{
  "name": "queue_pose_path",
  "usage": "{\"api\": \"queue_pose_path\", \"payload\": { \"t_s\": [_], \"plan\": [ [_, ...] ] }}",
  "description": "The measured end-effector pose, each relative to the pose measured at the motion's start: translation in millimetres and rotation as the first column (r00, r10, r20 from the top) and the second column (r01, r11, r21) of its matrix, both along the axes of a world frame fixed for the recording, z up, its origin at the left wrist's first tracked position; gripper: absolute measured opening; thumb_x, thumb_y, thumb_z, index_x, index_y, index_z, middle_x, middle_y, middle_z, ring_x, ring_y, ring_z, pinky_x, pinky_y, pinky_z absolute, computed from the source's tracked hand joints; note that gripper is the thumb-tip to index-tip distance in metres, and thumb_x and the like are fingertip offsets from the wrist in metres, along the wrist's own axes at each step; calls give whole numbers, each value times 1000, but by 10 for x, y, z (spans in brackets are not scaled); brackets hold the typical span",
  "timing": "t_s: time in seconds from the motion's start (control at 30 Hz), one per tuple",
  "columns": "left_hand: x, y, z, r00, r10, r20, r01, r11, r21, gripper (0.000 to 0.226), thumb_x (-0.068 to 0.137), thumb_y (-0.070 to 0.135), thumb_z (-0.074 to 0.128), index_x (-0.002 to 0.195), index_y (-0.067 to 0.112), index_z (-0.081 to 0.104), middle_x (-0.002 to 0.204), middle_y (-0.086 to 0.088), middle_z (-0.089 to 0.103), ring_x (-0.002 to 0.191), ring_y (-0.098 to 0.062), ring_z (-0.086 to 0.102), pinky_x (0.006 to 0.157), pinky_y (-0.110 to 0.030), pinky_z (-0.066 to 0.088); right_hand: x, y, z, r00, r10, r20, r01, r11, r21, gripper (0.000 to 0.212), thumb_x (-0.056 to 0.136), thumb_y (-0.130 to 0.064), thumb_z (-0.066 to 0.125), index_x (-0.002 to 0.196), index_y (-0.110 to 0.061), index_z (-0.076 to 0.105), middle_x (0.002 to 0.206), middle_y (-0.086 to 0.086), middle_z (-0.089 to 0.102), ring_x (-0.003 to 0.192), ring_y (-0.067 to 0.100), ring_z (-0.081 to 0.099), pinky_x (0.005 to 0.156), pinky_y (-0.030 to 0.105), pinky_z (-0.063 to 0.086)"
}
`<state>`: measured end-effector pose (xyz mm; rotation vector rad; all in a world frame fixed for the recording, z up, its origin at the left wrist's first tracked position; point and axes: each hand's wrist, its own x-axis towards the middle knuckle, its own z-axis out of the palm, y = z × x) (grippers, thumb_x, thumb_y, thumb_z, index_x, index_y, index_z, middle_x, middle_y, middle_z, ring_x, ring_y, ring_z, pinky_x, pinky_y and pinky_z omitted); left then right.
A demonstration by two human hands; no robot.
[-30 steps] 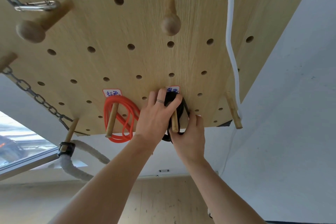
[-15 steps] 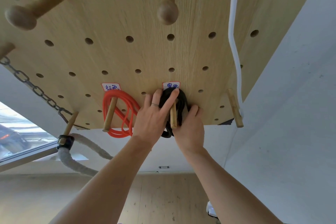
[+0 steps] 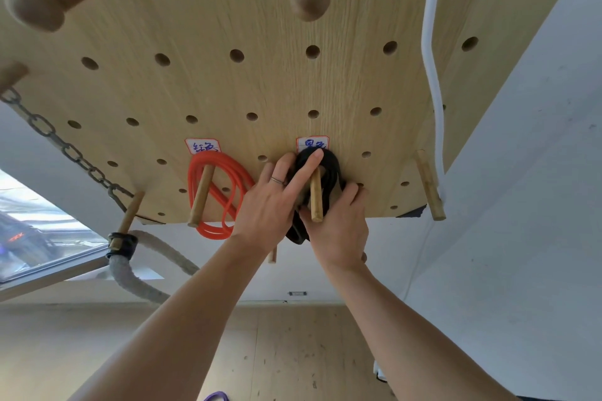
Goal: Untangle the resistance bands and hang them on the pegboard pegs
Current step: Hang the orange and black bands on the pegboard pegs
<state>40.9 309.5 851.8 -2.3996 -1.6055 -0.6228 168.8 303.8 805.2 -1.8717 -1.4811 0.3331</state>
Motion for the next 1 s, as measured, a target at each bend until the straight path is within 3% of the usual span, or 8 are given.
{"api": "queue_pose_path", "payload": {
  "t_s": [0.2, 0.33, 0.4, 0.53, 0.7, 0.77, 0.9, 1.0],
  "plan": [
    [9, 9, -1, 1000, 14, -5, -14, 1000, 7, 114, 77, 1, 75, 158, 35, 3, 132, -6, 35, 102, -30, 56, 44, -28, 51, -109, 63, -61, 998, -66, -3, 66, 998, 21, 78, 69, -41, 89, 116, -14, 34, 113, 16, 50, 73, 32, 62, 55, 40, 56],
    [45, -7, -68, 998, 39, 38, -40, 999, 18, 114, 79, -1, 75, 157, 38, 2, 134, -5, 34, 103, -32, 58, 44, -35, 56, -65, 47, -137, 992, -116, -48, 117, 993, 16, 66, 77, -23, 85, 120, -12, 37, 112, 15, 51, 73, 30, 61, 51, 31, 46],
    [91, -22, -106, 993, 56, 102, -60, 997, 37, 109, 82, 1, 74, 157, 38, 5, 134, -4, 36, 101, -31, 59, 45, -37, 56, 13, 33, -199, 992, -123, -39, 123, 992, -2, 62, 81, -23, 82, 123, -8, 40, 113, 15, 51, 77, 30, 62, 52, 30, 45],
    [223, -44, -173, 955, 123, 271, -152, 984, 89, 80, 84, 7, 64, 151, 29, 26, 127, -2, 40, 97, -33, 61, 48, -41, 56, 84, 51, -261, 996, -83, -35, 81, 995, -64, 46, 92, -26, 71, 123, -2, 46, 118, 14, 55, 91, 34, 65, 62, 38, 53],
    [383, -44, -167, 837, 265, 478, -290, 957, -24, 41, 84, 34, 38, 122, 17, 34, 123, -8, 37, 84, -40, 60, 52, -37, 48, 92, 87, -267, 1000, -3, -1, 3, 997, -79, 32, 93, -16, 70, 113, -6, 48, 118, 14, 52, 83, 33, 65, 62, 40, 56],
    [425, -63, -197, 817, 343, 463, -337, 936, -100, 39, 82, 35, 30, 113, 14, 36, 119, -17, 43, 82, -41, 57, 53, -39, 47, 118, 88, -295, 999, 19, 36, -15, 995, -96, 32, 93, -16, 71, 113, -6, 49, 120, 16, 52, 81, 34, 67, 62, 41, 58],
    [472, -69, -243, 795, 455, 402, -401, 891, -214, 36, 83, 23, 32, 112, 4, 43, 122, -19, 42, 93, -42, 57, 61, -41, 50, 85, 85, -338, 998, 43, 48, -37, 993, -112, 31, 96, -16, 69, 118, -5, 50, 115, 17, 59, 84, 34, 68, 68, 42, 60],
    [498, -46, -298, 789, 494, 366, -433, 869, -240, 27, 87, 9, 48, 113, 7, 41, 122, -19, 43, 99, -42, 59, 65, -41, 51, 9, 90, -364, 999, 30, 39, -26, 993, -112, 32, 97, -13, 67, 122, -4, 51, 112, 16, 61, 87, 29, 67, 73, 33, 57]
  ]
}}
